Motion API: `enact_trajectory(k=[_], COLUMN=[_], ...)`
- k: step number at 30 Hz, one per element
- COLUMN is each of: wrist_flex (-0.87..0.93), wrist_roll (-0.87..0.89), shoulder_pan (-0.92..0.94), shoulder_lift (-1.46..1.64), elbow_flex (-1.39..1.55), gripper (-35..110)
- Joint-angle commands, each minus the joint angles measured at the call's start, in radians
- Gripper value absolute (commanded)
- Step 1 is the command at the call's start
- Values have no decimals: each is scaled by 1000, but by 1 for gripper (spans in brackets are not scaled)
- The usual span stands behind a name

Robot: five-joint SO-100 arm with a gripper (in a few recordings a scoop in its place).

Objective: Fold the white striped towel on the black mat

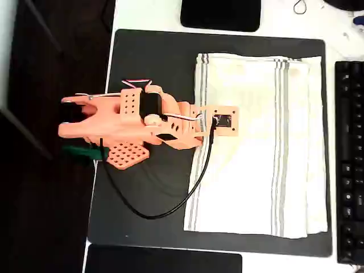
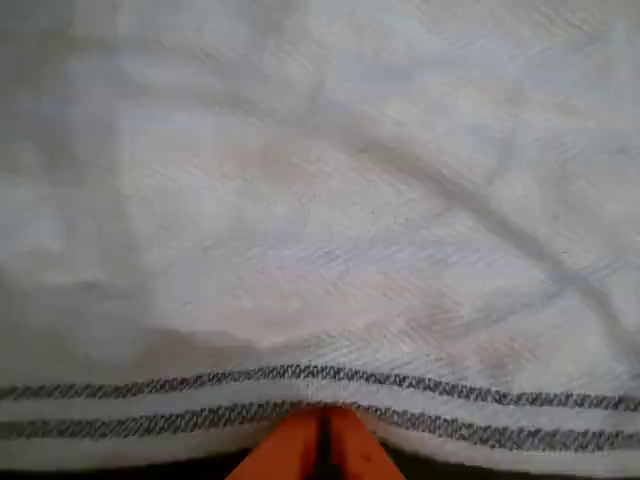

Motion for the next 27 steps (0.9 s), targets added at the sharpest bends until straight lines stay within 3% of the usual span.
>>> enact_trajectory(k=[1, 27], wrist_flex=[-6, -2], wrist_roll=[-25, -55], shoulder_pan=[40, 49], shoulder_lift=[6, -12], elbow_flex=[17, 0], gripper=[0, 0])
